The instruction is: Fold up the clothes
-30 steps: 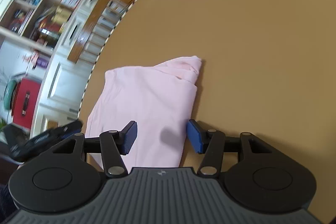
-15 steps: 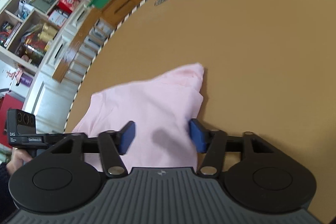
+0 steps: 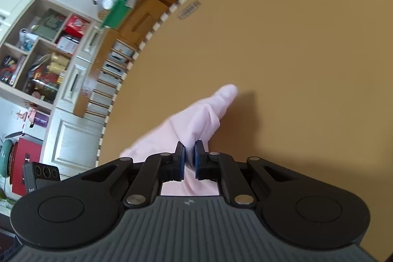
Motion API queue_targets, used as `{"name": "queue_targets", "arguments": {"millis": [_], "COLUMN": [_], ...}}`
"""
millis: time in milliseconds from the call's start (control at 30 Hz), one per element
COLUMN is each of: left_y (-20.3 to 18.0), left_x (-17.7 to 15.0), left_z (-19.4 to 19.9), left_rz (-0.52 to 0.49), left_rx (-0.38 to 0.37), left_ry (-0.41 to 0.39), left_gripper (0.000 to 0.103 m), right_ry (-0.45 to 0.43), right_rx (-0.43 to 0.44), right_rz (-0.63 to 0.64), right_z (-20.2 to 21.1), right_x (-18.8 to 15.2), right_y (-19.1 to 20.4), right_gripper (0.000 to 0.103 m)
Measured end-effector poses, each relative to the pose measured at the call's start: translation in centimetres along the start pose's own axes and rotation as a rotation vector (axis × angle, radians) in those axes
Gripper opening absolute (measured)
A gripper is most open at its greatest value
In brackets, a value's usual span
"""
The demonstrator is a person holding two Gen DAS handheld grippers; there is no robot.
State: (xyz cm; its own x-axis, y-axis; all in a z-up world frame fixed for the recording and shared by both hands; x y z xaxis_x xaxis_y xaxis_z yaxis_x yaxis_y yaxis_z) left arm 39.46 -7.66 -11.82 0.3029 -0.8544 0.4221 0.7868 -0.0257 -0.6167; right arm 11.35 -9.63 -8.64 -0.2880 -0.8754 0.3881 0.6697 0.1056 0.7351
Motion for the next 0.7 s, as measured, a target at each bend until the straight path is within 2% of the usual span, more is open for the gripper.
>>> {"name": "queue_targets", "arguments": {"millis": [167,367,433,533,633,667,700], "left_y": [-4.4,-9.8,-11.0,-11.6,-11.5,-11.2,-10.8], "left_x": [4.6,13.0,16.3,20.8,24.2,25.0,25.8], "left_z": [1.1,-0.6,-3.1,-7.9,-11.9,-13.3,-14.8], "left_rz": [-0.048,-0.133,-0.177,-0.189,-0.209,-0.225,-0.243], "left_rx": [-0.02,0.011,0.042,0.079,0.107,0.119,0.132], "left_ry": [-0.053,-0.104,-0.118,-0.119,-0.108,-0.106,-0.104], "left_gripper": [0.019,0.019,0.019,0.019,0.019,0.02,0.028], "right_ry": [-0.051,-0.116,-0.133,-0.136,-0.133,-0.131,-0.128], "right_rx": [0.032,0.047,0.039,0.011,-0.013,-0.028,-0.043], "right_rz": [0.064,0.142,0.151,0.139,0.111,0.108,0.104], "right_z": [1.9,3.5,3.2,1.4,-0.9,-1.9,-2.8], "right_x": [5.1,14.7,18.0,22.4,25.9,26.8,27.8], "right_y": [2.4,3.4,2.7,0.7,-2.0,-3.0,-4.1], "right_gripper": [0.007,0.007,0.007,0.007,0.007,0.007,0.01]}}
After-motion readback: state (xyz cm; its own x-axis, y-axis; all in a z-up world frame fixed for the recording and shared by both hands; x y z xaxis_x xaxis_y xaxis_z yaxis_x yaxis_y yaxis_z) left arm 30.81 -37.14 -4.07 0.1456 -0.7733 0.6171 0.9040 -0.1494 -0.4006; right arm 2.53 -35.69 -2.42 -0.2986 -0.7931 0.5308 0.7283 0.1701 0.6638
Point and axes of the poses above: each gripper's, at about its wrist camera, not at the fingertips, and z roughly against the way its jaws point, y to its left, x to its top, the point moved 6 cm from there along -z, roughly the way its jaws point, and after that the axes turned 5 degrees about -y, right-handed, at the moved point
